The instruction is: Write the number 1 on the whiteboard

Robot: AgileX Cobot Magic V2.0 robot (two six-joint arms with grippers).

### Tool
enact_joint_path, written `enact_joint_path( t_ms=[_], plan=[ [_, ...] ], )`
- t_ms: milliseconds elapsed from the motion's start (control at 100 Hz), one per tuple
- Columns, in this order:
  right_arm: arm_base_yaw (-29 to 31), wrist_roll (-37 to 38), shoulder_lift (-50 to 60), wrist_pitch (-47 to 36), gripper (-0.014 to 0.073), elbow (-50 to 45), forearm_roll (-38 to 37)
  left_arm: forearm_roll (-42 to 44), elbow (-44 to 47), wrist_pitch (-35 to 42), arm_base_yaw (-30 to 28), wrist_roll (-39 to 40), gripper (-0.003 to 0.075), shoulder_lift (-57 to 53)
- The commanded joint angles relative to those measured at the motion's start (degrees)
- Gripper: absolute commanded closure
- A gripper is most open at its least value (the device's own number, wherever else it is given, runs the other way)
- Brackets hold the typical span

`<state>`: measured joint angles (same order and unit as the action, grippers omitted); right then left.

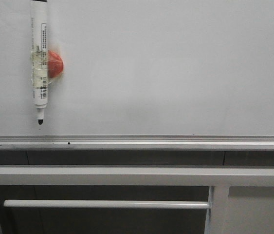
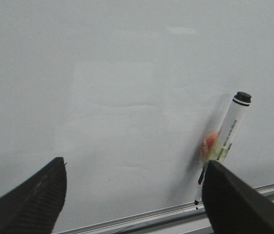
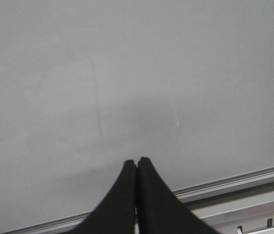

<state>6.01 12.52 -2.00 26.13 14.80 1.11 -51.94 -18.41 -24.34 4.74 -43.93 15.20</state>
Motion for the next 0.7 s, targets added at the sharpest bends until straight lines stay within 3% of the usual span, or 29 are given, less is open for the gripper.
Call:
enact_joint_path(
  t_ms=[0, 160, 310, 510, 690],
  plan=[
    [-0.12, -0.33, -1.32, -4.18, 0.0657, 2.01, -0.1, -2.21, -1.3, 3.15, 0.49, -0.7, 0.0188, 0.94],
    [-0.12, -0.33, -1.32, -4.18, 0.0657, 2.01, -0.1, 1.32, 1.53, 4.06, 0.49, 1.55, 0.0188, -0.73],
    [-0.12, -0.33, -1.32, -4.18, 0.0657, 2.01, -0.1, 16.04, 2.1, 7.17, 1.79, 24.25, 0.0187, -3.28],
    [-0.12, -0.33, -1.32, -4.18, 0.0657, 2.01, -0.1, 32.18, 2.49, 11.33, 9.31, 39.12, 0.0188, -4.83],
    [-0.12, -0.33, -1.32, -4.18, 0.0657, 2.01, -0.1, 45.41, 6.92, 21.73, 18.79, 54.83, 0.0188, -4.83]
  ],
)
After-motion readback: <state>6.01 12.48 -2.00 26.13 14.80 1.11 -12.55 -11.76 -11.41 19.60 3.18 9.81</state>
